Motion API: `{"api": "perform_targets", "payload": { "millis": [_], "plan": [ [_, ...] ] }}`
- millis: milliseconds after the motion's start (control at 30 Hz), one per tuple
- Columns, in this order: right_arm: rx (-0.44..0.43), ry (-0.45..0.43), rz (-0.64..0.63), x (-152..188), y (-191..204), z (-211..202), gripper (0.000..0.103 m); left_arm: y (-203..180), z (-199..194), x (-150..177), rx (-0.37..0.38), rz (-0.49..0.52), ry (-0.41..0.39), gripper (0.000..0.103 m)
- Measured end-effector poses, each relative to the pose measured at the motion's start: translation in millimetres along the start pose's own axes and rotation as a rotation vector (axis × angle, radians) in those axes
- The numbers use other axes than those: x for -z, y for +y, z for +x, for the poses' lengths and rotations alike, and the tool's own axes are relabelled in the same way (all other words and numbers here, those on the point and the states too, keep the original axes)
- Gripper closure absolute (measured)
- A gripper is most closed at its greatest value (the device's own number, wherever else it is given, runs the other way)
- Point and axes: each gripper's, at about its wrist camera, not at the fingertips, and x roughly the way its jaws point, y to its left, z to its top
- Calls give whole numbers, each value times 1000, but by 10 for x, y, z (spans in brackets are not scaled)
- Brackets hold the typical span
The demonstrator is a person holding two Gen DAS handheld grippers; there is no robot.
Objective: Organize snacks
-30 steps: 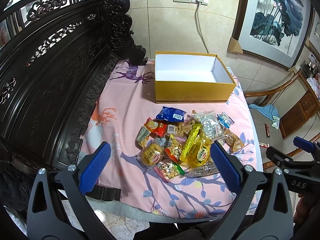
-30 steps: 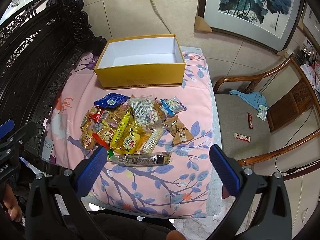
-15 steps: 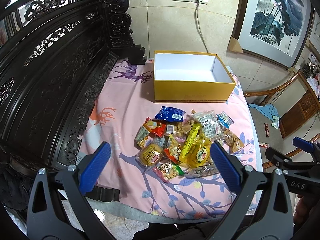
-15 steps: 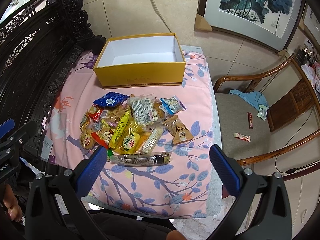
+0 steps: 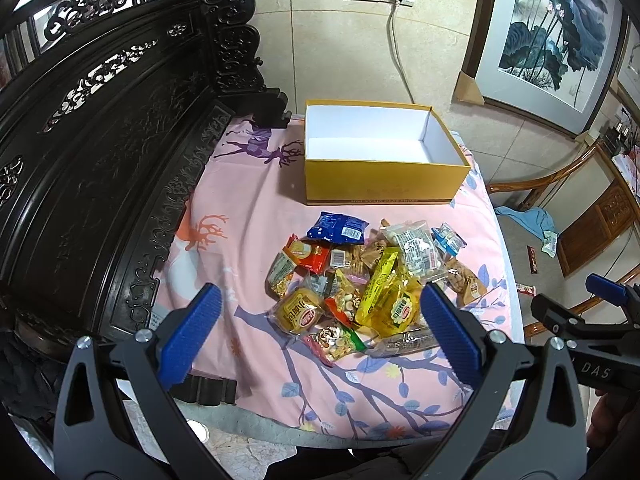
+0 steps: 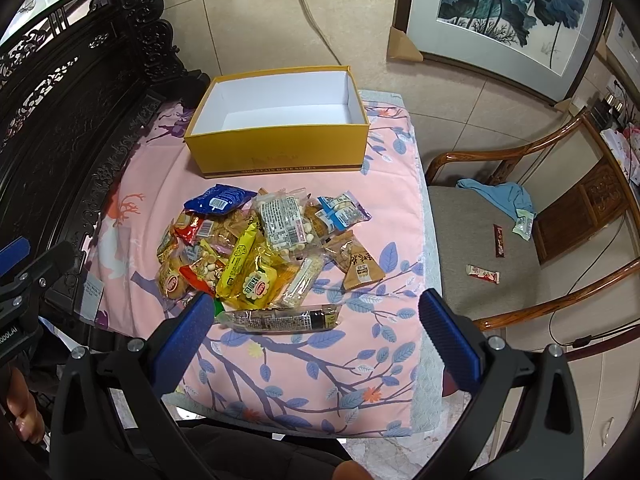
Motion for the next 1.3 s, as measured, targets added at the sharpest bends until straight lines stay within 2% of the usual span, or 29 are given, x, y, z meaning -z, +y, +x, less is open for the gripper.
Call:
{"api": "perform_targets", "payload": {
  "millis": [267,433,500,600,633,800,833,933,1100,1300],
  "plan": [
    [31,-16,19,-9,-93,31,1,41,12,-7,-11,-11,-1,2],
    [54,-62,-14,-6,-181,137,1,167,112,-19,21,-49,-12,2],
    [34,-79,-55,46,-201,232,1,198,188,-1,33,-52,-8,2],
    [-99,-84,-130,115,-204,425,1,246,319,57,38,-54,-6,2],
    [-158,-84,-177,154,-189,511,1,262,364,80,34,-51,-10,2],
    [-256,-105,-460,372,-9,828,2,366,614,246,19,-54,35,2],
    [-273,-101,-514,408,31,892,4,399,645,281,23,-62,37,2],
    [-336,-58,-688,528,201,1169,19,484,725,414,27,-103,48,2],
    [-371,-17,-923,697,408,1524,29,643,877,663,2,-193,99,2],
    [-404,-7,-1146,857,587,1764,39,727,956,898,-69,-235,127,2]
  ]
}}
